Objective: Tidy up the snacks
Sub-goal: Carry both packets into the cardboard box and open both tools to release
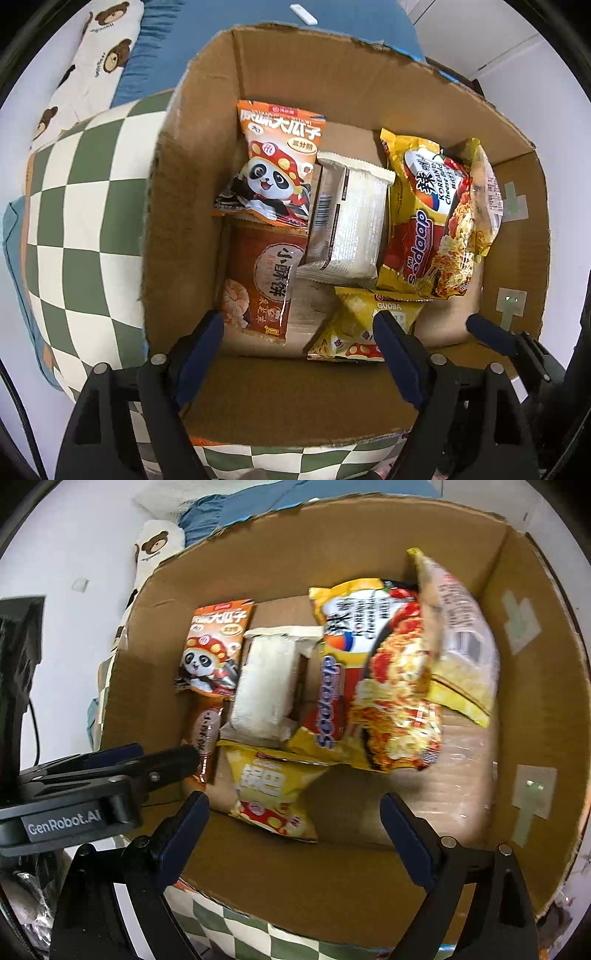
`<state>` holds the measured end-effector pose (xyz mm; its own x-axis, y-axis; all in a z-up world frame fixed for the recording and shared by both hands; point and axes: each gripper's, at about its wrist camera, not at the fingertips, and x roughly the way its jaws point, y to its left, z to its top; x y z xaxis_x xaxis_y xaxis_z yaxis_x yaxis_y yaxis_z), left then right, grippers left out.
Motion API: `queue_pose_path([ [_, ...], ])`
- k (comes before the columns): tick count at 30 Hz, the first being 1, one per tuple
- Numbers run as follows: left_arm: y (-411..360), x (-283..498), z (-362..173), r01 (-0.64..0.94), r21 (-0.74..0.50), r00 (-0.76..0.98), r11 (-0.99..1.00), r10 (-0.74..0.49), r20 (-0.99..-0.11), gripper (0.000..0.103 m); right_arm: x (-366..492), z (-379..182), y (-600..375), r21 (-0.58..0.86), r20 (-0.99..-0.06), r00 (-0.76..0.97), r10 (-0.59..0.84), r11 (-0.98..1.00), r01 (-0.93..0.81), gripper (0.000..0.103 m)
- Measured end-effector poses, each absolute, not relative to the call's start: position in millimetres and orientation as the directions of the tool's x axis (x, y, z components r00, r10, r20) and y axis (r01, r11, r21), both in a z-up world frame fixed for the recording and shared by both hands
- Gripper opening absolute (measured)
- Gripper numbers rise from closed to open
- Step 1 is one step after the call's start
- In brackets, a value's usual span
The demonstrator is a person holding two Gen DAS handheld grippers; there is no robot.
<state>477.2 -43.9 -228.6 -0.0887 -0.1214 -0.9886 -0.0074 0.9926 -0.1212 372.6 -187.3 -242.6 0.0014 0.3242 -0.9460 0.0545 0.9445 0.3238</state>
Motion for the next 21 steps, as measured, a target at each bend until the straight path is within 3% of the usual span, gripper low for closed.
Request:
queue_pose_path([
  [11,-40,443,-182,0.018,-0.074,0.124,0.997,-0.076,-0.989,0.082,348,-199,-210,0.221,-0.968,0.133,0.214,0.975,0.036,0.096],
  [21,-39,392,-120,0.054,-0.048,0.367,0.997,-0.065,-0.928,0.082,298,-136,-213,0.14,-0.931,0.339,0.134,0.99,-0.008,0.096],
])
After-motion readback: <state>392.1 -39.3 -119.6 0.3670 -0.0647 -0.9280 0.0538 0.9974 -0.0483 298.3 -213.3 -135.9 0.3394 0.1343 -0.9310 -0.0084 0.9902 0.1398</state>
